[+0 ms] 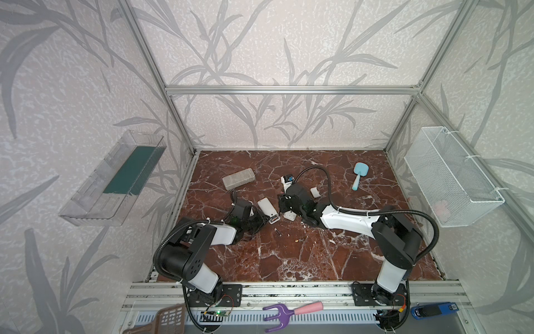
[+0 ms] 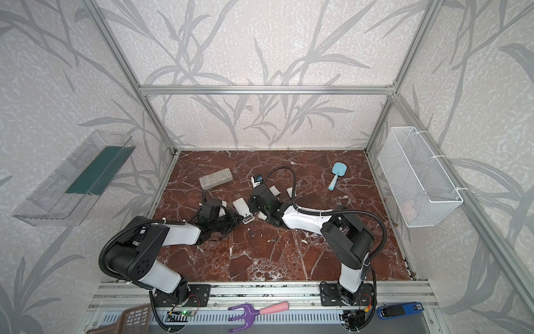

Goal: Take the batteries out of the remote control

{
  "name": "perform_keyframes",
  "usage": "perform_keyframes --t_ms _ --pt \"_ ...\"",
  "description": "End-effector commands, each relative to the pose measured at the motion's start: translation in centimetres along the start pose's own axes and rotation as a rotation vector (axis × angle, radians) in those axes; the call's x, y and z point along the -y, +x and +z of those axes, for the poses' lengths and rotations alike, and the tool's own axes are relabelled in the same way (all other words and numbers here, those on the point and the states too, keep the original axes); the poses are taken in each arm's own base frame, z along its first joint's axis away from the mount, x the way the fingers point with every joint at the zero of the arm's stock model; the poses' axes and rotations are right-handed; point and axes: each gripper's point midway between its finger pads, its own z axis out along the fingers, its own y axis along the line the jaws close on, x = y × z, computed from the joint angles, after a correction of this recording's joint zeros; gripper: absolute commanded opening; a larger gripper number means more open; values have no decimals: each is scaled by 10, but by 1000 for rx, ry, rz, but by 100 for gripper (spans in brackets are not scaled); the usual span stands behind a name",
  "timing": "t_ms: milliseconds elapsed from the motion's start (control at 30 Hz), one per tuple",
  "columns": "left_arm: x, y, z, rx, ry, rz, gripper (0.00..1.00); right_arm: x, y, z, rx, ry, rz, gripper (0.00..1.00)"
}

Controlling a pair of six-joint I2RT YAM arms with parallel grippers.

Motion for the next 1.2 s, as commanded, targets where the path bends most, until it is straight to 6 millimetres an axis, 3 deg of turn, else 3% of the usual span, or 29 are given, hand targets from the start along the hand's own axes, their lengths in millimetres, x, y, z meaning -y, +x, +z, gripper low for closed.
perform_keyframes --t_ms 0,333,600,1167 --pt "-31 15 5 -31 -93 -41 21 -14 2 -7 -19 -84 97 0" --pt "-35 15 6 -23 -92 -51 21 -17 -6 -14 -8 -112 150 0" --pt "-36 15 6 -20 -95 -52 21 -6 -11 -13 -1 -136 295 0" --pt "-36 15 5 -17 -95 -54 21 3 -20 -12 21 -156 409 0"
